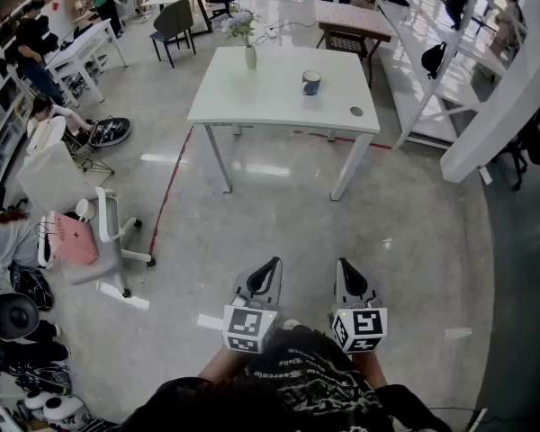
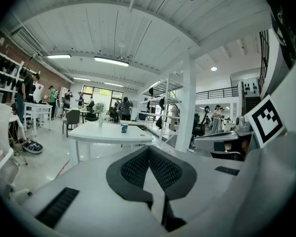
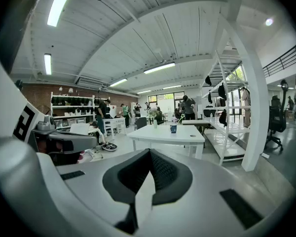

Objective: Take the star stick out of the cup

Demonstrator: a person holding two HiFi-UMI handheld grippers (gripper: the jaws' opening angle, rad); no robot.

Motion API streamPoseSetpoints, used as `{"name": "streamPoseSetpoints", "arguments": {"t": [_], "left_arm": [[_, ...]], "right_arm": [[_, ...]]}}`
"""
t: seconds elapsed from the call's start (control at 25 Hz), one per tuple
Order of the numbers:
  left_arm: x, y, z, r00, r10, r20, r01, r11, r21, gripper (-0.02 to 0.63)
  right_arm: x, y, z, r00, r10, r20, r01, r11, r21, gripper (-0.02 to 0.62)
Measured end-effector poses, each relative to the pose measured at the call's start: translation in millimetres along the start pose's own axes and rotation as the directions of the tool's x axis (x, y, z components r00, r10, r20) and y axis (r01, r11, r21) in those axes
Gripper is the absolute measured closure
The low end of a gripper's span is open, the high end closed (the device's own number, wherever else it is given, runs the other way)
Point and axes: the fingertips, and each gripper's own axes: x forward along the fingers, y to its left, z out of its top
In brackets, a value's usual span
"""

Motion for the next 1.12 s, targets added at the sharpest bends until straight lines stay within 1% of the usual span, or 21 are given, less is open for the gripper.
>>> {"name": "streamPoseSetpoints", "arguments": {"t": [0.24,0.48,0.76,0.96,1.04,1.12], "left_arm": [[-5,5,8,0.998,-0.059,0.033,0.059,0.998,-0.009,0.586],[-4,16,8,0.996,-0.079,0.029,0.079,0.997,-0.005,0.586],[3,43,-9,0.999,-0.040,-0.020,0.041,0.999,0.009,0.586],[18,60,-9,0.998,-0.049,-0.043,0.049,0.999,0.009,0.586],[36,71,-8,0.997,-0.048,-0.053,0.048,0.999,0.008,0.586],[61,79,-6,0.997,-0.044,-0.064,0.044,0.999,-0.001,0.586]], "right_arm": [[5,12,4,1.000,-0.018,0.004,0.018,1.000,-0.001,0.588],[10,23,6,1.000,-0.026,0.007,0.026,0.999,0.020,0.586],[27,26,-3,0.998,-0.057,0.020,0.055,0.993,0.102,0.584],[57,32,-6,1.000,-0.016,0.000,0.016,0.993,0.121,0.586],[77,27,-3,1.000,-0.004,0.009,0.003,0.992,0.129,0.584],[101,12,0,1.000,0.007,0.004,-0.007,0.992,0.125,0.584]]}}
